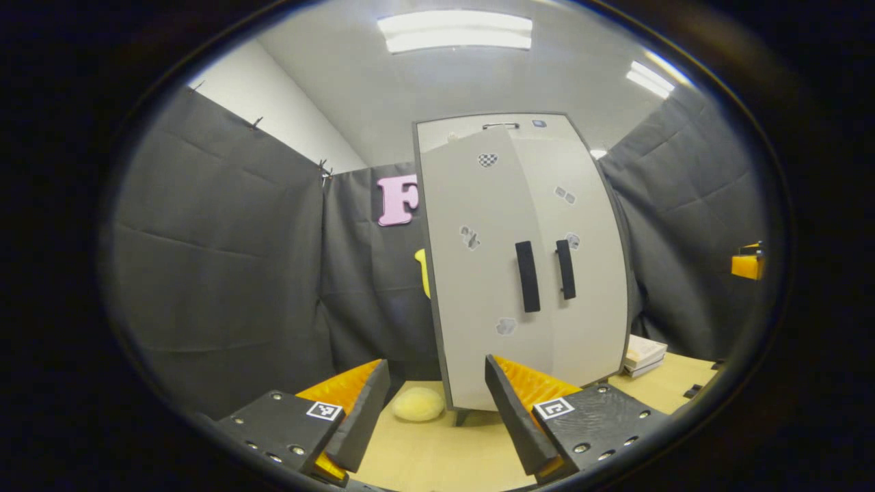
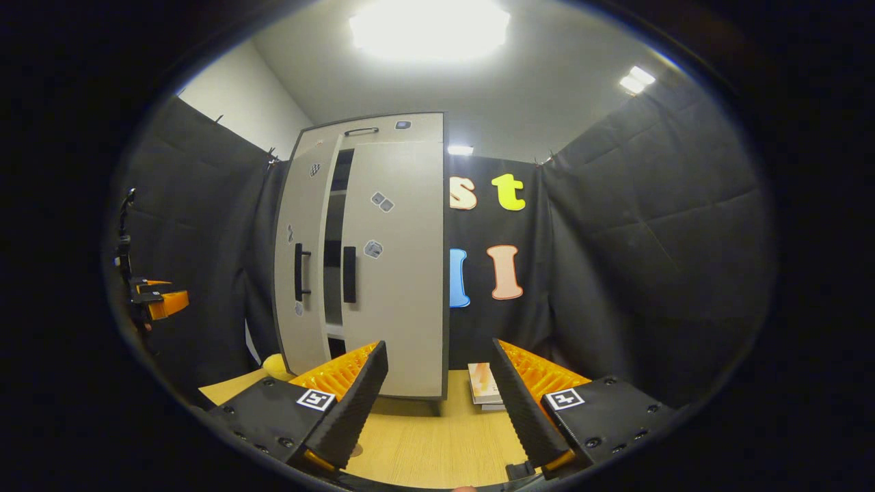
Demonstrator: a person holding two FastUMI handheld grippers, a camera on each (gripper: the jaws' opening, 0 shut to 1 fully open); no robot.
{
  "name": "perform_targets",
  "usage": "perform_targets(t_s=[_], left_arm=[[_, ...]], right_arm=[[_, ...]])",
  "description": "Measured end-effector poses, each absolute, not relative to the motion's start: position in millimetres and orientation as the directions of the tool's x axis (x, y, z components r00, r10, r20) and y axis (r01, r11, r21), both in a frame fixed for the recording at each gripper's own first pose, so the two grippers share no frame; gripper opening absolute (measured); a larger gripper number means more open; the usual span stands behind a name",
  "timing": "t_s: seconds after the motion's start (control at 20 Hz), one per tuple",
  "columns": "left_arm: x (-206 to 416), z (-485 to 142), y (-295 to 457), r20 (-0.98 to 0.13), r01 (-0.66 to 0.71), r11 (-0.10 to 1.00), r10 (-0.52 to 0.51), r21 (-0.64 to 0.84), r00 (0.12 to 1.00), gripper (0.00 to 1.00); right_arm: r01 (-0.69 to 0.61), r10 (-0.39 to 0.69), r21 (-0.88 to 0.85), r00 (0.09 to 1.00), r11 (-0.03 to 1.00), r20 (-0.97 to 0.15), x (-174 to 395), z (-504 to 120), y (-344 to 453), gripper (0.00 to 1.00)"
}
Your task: Grasp the bottle in the cabinet with the left hand and place it on the coaster, then close the right door with the right hand and the left door with the left hand.
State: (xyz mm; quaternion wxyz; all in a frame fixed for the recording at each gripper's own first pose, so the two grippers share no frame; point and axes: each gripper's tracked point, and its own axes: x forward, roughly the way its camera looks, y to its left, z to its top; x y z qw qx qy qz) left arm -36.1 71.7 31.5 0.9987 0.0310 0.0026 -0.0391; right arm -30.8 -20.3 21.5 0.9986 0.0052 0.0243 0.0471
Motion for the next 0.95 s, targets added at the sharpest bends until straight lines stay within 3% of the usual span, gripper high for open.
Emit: perform_targets(t_s=[0.95], left_arm=[[-69, 17, 90, -0.013, 0.060, 0.996, -0.059, 0.067, 0.998, 0.86]], right_arm=[[-0.071, 0.072, 0.013, 0.997, 0.997, -0.023, -54, 19, -24, 0.96]])
